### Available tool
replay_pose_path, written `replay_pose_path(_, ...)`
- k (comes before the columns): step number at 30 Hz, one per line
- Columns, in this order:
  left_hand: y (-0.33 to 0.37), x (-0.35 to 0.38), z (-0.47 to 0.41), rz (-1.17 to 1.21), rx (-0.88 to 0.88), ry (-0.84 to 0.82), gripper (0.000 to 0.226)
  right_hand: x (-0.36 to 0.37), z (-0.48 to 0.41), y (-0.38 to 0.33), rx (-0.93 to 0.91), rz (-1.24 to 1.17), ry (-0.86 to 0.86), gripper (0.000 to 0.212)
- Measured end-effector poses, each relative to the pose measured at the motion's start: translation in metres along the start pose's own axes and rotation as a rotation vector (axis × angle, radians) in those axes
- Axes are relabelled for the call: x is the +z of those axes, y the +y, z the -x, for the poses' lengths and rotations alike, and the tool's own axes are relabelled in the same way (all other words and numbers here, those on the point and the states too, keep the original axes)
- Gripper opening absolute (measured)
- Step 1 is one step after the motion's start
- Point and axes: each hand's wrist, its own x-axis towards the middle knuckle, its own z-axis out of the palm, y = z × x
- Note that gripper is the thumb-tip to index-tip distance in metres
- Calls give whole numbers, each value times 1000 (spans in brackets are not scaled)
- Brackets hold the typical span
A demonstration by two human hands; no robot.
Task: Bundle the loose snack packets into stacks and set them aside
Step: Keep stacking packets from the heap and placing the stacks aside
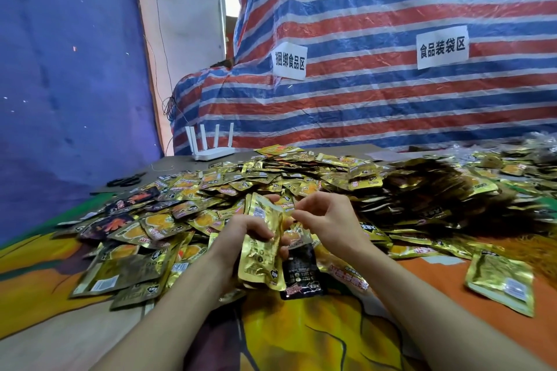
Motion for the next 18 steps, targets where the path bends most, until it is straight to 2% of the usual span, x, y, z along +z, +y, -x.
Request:
replay_pose_path(3, 6, 0, 7, 186, 11, -156, 58, -4, -1, 2, 21, 14, -86, 19)
replay_pose_path(5, 10, -1, 11, 312, 32, -233, 61, -7, -1, -2, 7, 2, -165, 15)
replay_pose_path(6, 11, -2, 12, 352, 39, -247, 61, -8, -1, -5, 26, -90, -217, 12)
replay_pose_path(11, 12, -11, 8, 343, 86, -187, 63, -19, 2, -24, 283, -1057, -372, 12)
replay_pose_path(13, 9, -11, 6, 335, 61, -210, 60, -20, 3, -27, 326, -1326, -333, 6)
replay_pose_path(14, 7, -9, 5, 331, 47, -238, 57, -19, 3, -26, 334, -1396, -304, 11)
replay_pose_path(16, 5, -7, 4, 319, 19, -284, 52, -18, 3, -25, 334, -1376, -311, 31)
replay_pose_path(18, 6, -7, 5, 280, -23, -311, 45, -14, 2, -25, 322, -1188, -352, 41)
